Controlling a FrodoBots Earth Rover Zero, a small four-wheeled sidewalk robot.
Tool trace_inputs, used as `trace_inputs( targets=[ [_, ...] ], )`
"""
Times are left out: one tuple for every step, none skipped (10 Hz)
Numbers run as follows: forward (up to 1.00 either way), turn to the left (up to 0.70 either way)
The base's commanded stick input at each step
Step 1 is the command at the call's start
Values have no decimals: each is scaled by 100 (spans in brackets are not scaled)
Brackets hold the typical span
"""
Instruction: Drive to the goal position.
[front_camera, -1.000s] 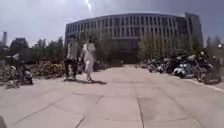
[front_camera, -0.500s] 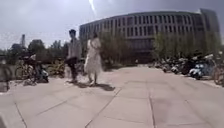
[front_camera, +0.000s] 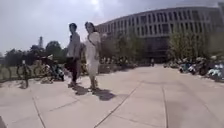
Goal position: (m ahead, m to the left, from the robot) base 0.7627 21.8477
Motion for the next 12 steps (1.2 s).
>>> trace_inputs(
  targets=[
    [0, 70],
    [0, 70],
    [0, 70],
    [0, 70],
    [0, 70],
    [0, 70],
    [0, 70],
    [0, 70],
    [0, 63],
    [0, 0],
    [0, 0],
    [0, 0]
  ],
)
